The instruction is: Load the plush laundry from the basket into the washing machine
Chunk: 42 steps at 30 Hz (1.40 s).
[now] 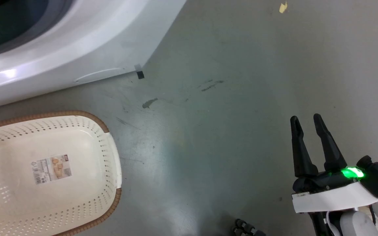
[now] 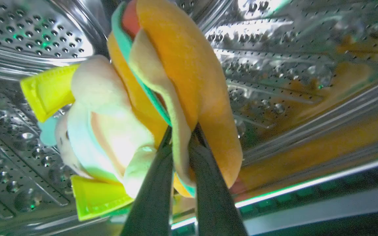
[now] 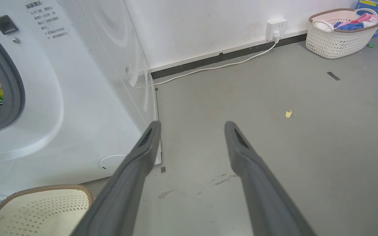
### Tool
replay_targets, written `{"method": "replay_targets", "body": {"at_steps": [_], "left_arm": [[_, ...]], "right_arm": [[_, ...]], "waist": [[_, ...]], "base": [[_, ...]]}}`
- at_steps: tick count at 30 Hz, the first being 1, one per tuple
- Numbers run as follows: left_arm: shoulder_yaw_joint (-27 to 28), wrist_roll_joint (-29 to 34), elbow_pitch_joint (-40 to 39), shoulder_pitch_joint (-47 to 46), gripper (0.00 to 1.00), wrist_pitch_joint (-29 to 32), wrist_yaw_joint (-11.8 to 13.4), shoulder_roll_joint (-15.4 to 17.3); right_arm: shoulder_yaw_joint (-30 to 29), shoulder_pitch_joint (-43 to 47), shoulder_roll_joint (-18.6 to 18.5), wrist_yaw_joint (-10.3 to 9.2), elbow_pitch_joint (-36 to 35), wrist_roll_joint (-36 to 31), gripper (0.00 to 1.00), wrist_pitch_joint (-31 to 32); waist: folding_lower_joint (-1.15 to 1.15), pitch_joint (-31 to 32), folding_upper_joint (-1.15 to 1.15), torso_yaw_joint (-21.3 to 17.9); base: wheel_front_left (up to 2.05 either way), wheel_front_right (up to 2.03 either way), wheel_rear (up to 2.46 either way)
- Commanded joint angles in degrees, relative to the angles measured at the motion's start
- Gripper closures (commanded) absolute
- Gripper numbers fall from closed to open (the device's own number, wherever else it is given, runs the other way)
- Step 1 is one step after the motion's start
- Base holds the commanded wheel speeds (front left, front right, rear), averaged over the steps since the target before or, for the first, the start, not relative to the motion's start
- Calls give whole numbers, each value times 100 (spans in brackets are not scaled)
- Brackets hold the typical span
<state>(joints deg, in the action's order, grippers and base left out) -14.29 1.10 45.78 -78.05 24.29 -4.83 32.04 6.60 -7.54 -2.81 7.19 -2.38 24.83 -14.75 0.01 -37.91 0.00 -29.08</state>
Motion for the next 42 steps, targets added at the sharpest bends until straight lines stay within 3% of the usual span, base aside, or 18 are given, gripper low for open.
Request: {"method": "replay_targets", "body": {"at_steps": [1, 8, 9, 10, 11, 21, 30, 36, 42], "left_arm": [[-70, 59, 136, -185, 100, 161, -34, 44], [-183, 56, 625, -381, 100, 410, -78, 57], [-186, 26, 718, -369, 71, 300, -56, 41], [-186, 26, 718, -369, 71, 300, -56, 41], [-198, 21, 755, -349, 0, 211, -44, 33], [-106, -390, 1265, 292, 0, -1077, -17, -315], [76, -1059, 1414, 1621, 0, -2650, -113, -1197], [215, -1436, 1047, 2750, 0, -3586, -133, -1584], [445, -1807, -133, 4170, 0, -3873, 0, -1927]], "right_arm": [[15, -84, -7, 30, 12, 38, 0, -25], [26, -102, -7, 30, 25, 55, 0, -25], [22, -116, -7, 30, 28, 46, 0, -25], [22, -116, -7, 30, 28, 46, 0, -25], [18, -121, -7, 30, 28, 32, 0, -25], [-211, -3, -7, 30, -6, -384, 0, -25], [-431, 504, -7, 30, -23, -1027, 0, -25], [-529, 851, -7, 30, -63, -1370, 0, -25], [-577, 1212, -7, 30, -69, -1577, 0, -25]], "waist": [[-1, -53, 0, -27], [-1, -92, 0, 5], [-1, -66, 0, 34], [-1, -66, 0, 34], [-1, -41, 0, 53], [-1, 765, 0, 450], [-1, 2283, 0, 1137], [-1, 3169, 0, 1529], [-1, 3764, 0, 1838]], "base": [[0, 0, 0], [0, 0, 0], [0, 0, 0], [0, 0, 0], [0, 0, 0], [0, 0, 0], [0, 0, 0], [0, 0, 0], [0, 0, 0]]}}
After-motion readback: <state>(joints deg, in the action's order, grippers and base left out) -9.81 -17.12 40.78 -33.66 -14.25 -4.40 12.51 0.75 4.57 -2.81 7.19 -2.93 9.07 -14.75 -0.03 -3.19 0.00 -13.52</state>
